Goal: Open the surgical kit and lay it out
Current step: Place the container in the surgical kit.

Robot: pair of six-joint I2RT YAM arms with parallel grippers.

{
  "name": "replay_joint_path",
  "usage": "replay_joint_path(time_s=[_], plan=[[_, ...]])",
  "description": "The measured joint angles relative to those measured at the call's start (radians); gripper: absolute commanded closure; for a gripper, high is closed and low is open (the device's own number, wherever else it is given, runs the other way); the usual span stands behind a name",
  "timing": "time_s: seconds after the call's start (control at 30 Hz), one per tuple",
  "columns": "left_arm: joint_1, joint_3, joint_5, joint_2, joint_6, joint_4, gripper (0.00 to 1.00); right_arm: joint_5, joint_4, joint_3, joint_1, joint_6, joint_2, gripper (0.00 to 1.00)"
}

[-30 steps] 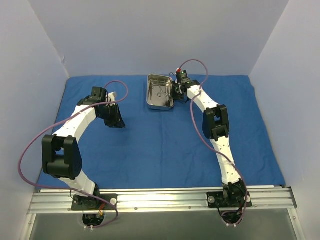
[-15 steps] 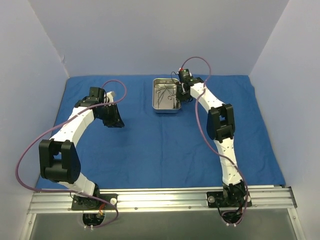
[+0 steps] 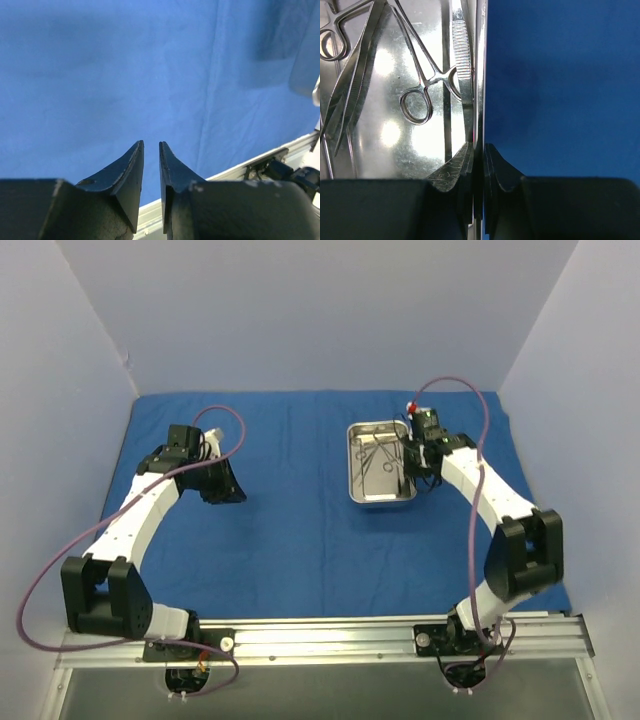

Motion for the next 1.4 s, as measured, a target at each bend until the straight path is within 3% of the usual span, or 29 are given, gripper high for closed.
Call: replay_joint_path(time_s=[0.2,0.63,0.9,1.07,1.17,1.2,1.4], plan=[[-0.018,-0.057,0.013,-0.118,-0.039,-0.017,0.72,-0.029,0.006,-0.194,-0.025,-0.05,-0.169,1.0],[-0.097,-0.129,-0.002,-0.371,-0.158,-0.088,0.72,0.086,0.058,-0.288,-0.051,-0.183,-0.149,1.0],[-0.099,-0.125,-0.01,-0.356,-0.155,-0.115,0.71,0.162,0.105,-0.302,-0.057,-0.229,-0.108,1.0],[-0.099,-0.126,-0.019,-0.305,-0.088,-0.116,0.69,0.212,0.116,-0.3,-0.057,-0.23,-0.048,0.86],[-0.099,-0.126,-0.022,-0.288,-0.062,-0.109,0.69,0.258,0.115,-0.281,-0.058,-0.225,-0.002,0.69],[-0.099,-0.126,-0.02,-0.282,-0.058,-0.103,0.69,0.275,0.114,-0.279,-0.058,-0.222,0.01,0.57],[-0.099,-0.124,0.004,-0.235,-0.019,-0.086,0.69,0.359,0.043,-0.237,-0.06,-0.155,-0.006,0.39]])
